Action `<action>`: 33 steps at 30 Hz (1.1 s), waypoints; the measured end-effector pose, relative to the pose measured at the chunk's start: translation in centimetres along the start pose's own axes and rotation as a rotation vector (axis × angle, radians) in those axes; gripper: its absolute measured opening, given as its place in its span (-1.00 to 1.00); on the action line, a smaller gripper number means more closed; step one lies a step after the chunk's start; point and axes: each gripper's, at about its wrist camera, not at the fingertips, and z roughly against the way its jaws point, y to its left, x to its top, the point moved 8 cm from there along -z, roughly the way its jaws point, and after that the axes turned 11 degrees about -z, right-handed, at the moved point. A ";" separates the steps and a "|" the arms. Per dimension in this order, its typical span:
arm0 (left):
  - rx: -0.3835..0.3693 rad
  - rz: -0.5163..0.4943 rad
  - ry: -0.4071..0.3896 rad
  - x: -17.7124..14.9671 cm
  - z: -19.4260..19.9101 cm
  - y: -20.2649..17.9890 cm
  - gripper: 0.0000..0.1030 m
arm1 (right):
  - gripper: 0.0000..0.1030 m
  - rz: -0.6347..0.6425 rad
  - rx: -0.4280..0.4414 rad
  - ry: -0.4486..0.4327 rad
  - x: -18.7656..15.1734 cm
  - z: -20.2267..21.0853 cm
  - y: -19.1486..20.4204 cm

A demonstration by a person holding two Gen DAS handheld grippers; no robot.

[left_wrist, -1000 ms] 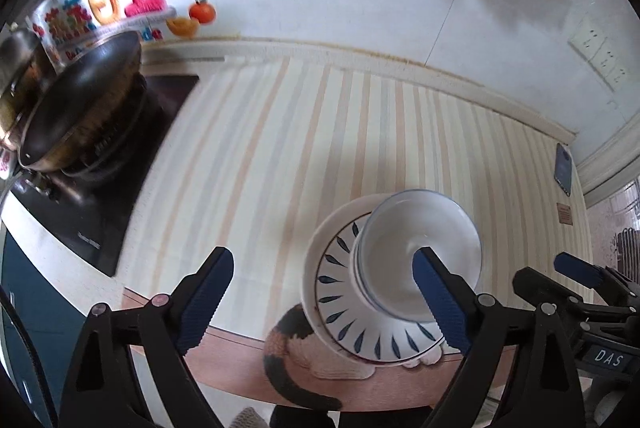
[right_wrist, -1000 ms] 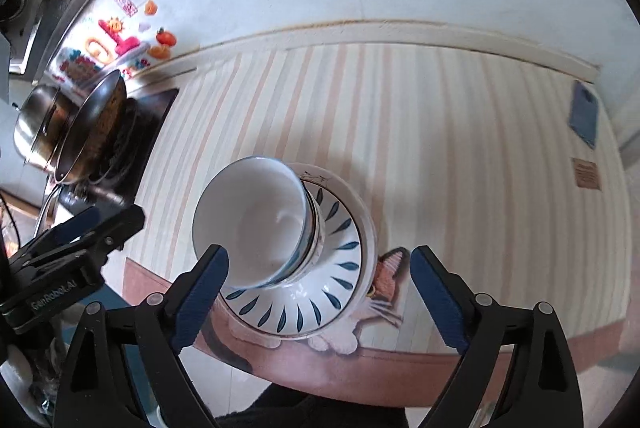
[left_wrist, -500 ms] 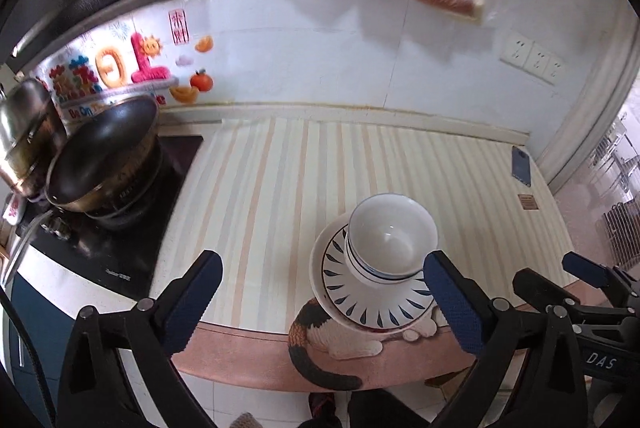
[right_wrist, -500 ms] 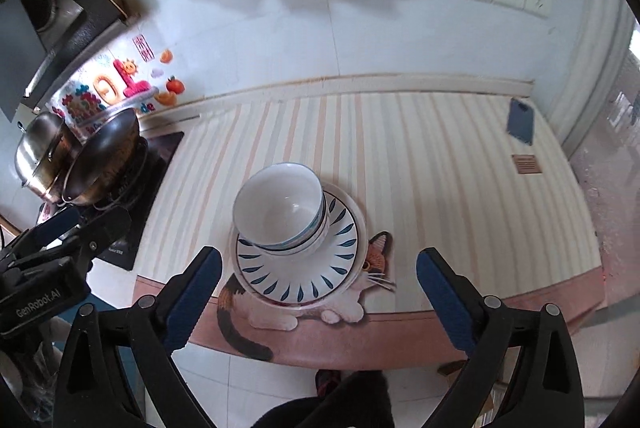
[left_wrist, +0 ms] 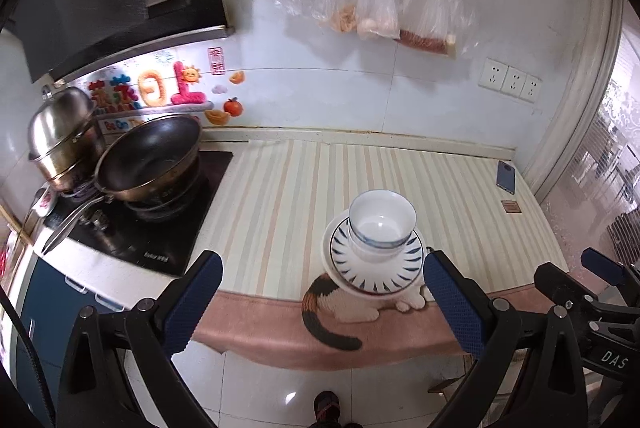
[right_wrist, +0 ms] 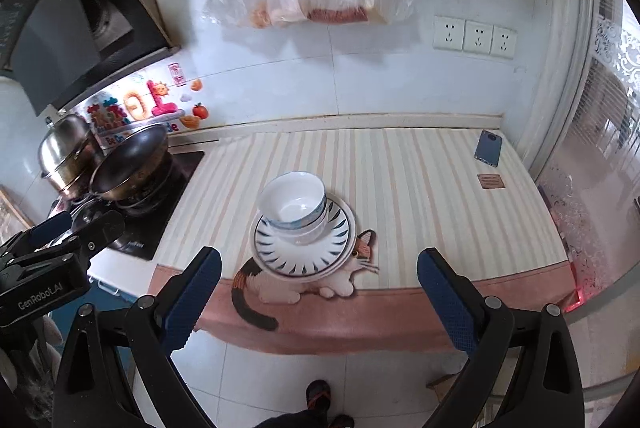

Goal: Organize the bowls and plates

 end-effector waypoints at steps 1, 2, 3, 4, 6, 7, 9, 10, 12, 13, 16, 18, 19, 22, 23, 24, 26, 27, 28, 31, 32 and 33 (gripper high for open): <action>0.006 0.003 -0.003 -0.4 0.8 0.0 1.00 | 0.95 0.002 0.005 -0.003 -0.5 1.0 0.0; 0.013 0.004 -0.009 -0.9 1.6 -0.1 1.00 | 0.95 0.007 0.011 -0.006 -0.9 1.8 -0.1; 0.022 0.005 -0.011 -1.2 2.3 -0.2 1.00 | 0.95 0.011 0.016 -0.010 -1.3 2.6 -0.1; 0.030 0.007 -0.018 -1.7 3.1 -0.2 1.00 | 0.95 0.015 0.018 -0.017 -1.8 3.6 -0.1; 0.049 0.014 -0.027 -2.5 4.7 -0.2 1.00 | 0.95 0.028 0.020 -0.029 -2.5 5.1 0.0; 0.050 0.017 -0.030 -2.8 5.3 -0.2 1.00 | 0.95 0.035 0.021 -0.033 -2.9 5.9 0.1; 0.062 0.021 -0.040 -3.4 6.5 -0.2 1.00 | 0.95 0.041 0.027 -0.043 -3.6 7.4 0.4; 0.064 0.020 -0.044 -3.7 7.1 -0.2 1.00 | 0.95 0.048 0.026 -0.051 -3.9 8.1 0.5; 0.074 0.014 -0.051 -4.2 8.3 0.0 1.00 | 0.95 0.053 0.024 -0.061 -4.3 9.1 0.7; 0.076 0.014 -0.053 -4.4 8.6 0.0 1.00 | 0.95 0.053 0.029 -0.063 -4.6 9.6 0.9; 0.079 0.012 -0.061 -5.0 9.8 0.2 1.00 | 0.96 0.055 0.030 -0.069 -5.3 10.9 1.3; 0.077 0.004 -0.067 -5.4 10.4 0.3 1.00 | 0.96 0.053 0.028 -0.078 -5.6 11.4 1.6; 0.078 0.001 -0.072 -5.5 10.6 0.4 1.00 | 0.96 0.053 0.025 -0.083 -5.8 11.7 1.7; 0.074 -0.005 -0.077 -6.0 11.2 0.6 1.00 | 0.96 0.046 0.022 -0.086 -6.2 12.2 2.0; 0.068 -0.007 -0.075 -6.1 11.4 0.6 1.00 | 0.96 0.044 0.026 -0.082 -6.5 12.4 2.2; 0.065 -0.008 -0.079 -6.2 11.5 0.7 1.00 | 0.96 0.042 0.029 -0.080 -6.5 12.6 2.3; 0.063 -0.011 -0.084 -6.3 11.9 0.8 1.00 | 0.96 0.045 0.022 -0.089 -6.8 13.1 2.5; 0.065 -0.012 -0.089 -6.4 12.2 1.0 1.00 | 0.96 0.045 0.022 -0.091 -6.9 13.3 2.6; 0.063 -0.013 -0.093 -6.4 12.4 1.1 1.00 | 0.96 0.043 0.022 -0.094 -7.0 13.5 2.7; 0.058 -0.017 -0.100 -6.4 12.9 1.3 1.00 | 0.96 0.038 0.022 -0.102 -7.2 13.9 2.9; 0.058 -0.019 -0.101 -6.5 13.1 1.3 1.00 | 0.96 0.037 0.022 -0.103 -7.3 14.0 3.0; 0.058 -0.019 -0.102 -6.6 13.2 1.4 1.00 | 0.96 0.035 0.023 -0.103 -7.4 14.1 3.1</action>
